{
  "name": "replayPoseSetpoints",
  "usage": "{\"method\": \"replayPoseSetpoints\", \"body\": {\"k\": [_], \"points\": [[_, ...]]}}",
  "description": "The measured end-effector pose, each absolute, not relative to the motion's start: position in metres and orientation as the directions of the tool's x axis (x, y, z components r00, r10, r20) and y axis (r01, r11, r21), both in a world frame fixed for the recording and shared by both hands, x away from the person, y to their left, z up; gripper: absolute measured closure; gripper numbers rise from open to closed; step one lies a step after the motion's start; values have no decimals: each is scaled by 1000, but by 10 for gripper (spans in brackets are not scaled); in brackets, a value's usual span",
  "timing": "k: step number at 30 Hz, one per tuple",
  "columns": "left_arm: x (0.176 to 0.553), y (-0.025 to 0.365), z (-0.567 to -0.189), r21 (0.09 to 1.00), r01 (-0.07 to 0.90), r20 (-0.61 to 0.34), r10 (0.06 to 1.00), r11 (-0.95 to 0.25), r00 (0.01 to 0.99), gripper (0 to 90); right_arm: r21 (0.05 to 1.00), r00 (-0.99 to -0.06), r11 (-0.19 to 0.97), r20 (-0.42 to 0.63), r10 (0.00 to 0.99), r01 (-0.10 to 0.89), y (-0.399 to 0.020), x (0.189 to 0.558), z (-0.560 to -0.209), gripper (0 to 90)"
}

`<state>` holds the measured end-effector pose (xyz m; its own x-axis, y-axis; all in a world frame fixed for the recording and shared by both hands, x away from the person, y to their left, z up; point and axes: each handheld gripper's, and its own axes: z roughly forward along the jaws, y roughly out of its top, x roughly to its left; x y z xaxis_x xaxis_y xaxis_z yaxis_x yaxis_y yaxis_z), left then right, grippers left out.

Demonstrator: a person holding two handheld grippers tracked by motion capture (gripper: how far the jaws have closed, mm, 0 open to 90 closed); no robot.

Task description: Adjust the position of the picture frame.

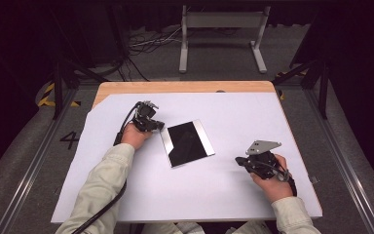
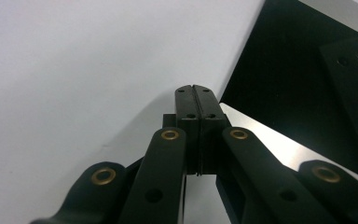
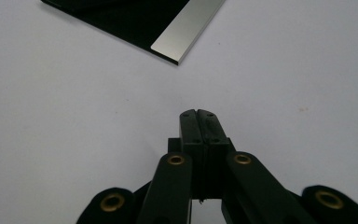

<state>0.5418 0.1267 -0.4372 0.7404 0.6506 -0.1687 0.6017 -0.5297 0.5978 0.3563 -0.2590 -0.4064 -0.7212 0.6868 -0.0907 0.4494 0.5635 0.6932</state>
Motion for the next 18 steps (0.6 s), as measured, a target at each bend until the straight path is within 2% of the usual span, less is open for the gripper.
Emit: {"method": "replayPoseSetpoints", "body": {"k": [11, 18], "points": [[498, 127, -444, 631, 565, -227, 570, -531, 790, 900, 715, -698, 530, -82, 711, 456, -272, 361, -399, 900], [461, 112, -444, 623, 523, -236, 497, -582, 835, 900, 716, -686, 516, -73, 724, 470, -278, 366, -399, 900]]}}
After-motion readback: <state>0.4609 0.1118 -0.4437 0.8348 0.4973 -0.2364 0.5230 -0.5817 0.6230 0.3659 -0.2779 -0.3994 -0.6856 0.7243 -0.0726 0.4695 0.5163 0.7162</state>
